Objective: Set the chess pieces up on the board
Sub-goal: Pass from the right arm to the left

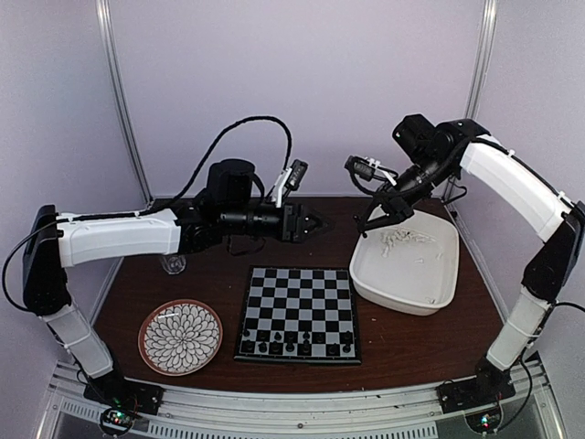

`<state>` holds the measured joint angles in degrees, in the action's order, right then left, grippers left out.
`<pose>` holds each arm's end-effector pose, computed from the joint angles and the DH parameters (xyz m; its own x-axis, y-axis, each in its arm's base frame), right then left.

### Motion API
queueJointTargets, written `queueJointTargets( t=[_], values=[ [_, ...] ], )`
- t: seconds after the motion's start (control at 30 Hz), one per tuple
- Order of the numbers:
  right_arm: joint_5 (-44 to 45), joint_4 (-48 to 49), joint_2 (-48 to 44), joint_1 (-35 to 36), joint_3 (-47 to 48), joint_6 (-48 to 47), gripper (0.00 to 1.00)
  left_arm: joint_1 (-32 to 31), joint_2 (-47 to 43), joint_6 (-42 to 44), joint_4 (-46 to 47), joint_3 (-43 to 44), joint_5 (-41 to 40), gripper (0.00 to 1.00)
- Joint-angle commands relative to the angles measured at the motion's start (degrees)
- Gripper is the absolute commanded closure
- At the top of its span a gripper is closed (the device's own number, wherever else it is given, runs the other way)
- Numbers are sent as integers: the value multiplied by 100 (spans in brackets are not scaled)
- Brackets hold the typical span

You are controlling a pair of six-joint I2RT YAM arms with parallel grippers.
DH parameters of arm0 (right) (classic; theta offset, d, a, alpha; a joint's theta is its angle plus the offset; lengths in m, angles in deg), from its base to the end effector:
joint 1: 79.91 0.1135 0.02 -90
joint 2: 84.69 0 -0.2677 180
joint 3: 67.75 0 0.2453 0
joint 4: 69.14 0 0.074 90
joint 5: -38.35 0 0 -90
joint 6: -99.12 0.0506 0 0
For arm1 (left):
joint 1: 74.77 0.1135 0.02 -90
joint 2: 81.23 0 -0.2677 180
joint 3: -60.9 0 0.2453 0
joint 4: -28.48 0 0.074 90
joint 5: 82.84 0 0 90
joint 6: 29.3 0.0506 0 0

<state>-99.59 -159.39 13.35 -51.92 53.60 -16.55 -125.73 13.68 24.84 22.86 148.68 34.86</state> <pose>0.2693 0.1857 0.3764 -0.4848 -0.5863 -0.6490 -0.8668 0.2231 0.4460 0.2351 -0.3272 0.3236 -0.6828 0.0185 -0.7304 0.7073 0.2670 -0.6545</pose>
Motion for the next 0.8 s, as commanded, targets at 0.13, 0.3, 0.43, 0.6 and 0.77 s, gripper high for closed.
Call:
queueJointTargets(
  t=[0.13, 0.3, 0.43, 0.6, 0.77],
  values=[
    [493, -300, -15, 447, 157, -145, 82, -210, 297, -443, 467, 335, 518, 45],
    [738, -398, 184, 548, 291, -88, 82, -290, 329, -395, 421, 419, 506, 46],
    [805, -457, 211, 670, 328, -105, 82, -291, 413, -451, 305, 527, 461, 51],
    [907, -426, 190, 786, 378, -73, 82, -291, 561, -558, 235, 664, 524, 62],
    [982, -431, 196, 796, 431, -89, 82, -292, 581, -580, 102, 671, 457, 64]
  ],
)
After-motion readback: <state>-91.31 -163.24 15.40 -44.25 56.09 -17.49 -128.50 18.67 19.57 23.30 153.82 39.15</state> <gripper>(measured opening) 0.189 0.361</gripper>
